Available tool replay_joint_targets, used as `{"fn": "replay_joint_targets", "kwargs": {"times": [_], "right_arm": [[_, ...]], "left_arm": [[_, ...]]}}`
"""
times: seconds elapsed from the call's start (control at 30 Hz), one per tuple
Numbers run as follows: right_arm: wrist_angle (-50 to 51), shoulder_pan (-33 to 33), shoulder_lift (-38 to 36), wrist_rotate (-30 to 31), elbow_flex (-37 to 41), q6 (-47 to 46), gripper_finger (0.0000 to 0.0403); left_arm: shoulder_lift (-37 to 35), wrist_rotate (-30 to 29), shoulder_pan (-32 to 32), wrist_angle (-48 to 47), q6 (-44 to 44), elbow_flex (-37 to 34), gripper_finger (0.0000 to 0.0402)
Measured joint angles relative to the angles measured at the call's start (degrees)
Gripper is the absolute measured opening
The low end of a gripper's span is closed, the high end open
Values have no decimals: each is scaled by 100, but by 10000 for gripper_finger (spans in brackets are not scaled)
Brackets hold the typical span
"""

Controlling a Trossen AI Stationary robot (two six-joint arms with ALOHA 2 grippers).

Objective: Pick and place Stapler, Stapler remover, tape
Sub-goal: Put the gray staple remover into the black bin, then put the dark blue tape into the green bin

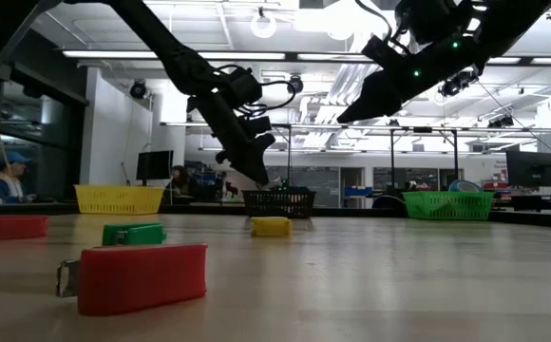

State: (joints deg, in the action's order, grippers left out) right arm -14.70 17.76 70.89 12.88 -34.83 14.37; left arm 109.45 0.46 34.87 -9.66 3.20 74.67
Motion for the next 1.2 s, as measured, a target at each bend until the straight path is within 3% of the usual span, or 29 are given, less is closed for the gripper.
{"fn": "replay_joint_targets", "kwargs": {"times": [0.6, 0.87, 1.2], "right_arm": [[188, 0, 0, -232, 2, -16, 192], [374, -14, 0, -260, 2, -38, 192], [497, -15, 0, -260, 4, 152, 192]], "left_arm": [[-22, -168, 0, -207, -191, 223, 148], [-31, -360, -40, -1866, -273, 1020, 149], [-332, -1892, -707, -3793, -1124, 1176, 149]]}}
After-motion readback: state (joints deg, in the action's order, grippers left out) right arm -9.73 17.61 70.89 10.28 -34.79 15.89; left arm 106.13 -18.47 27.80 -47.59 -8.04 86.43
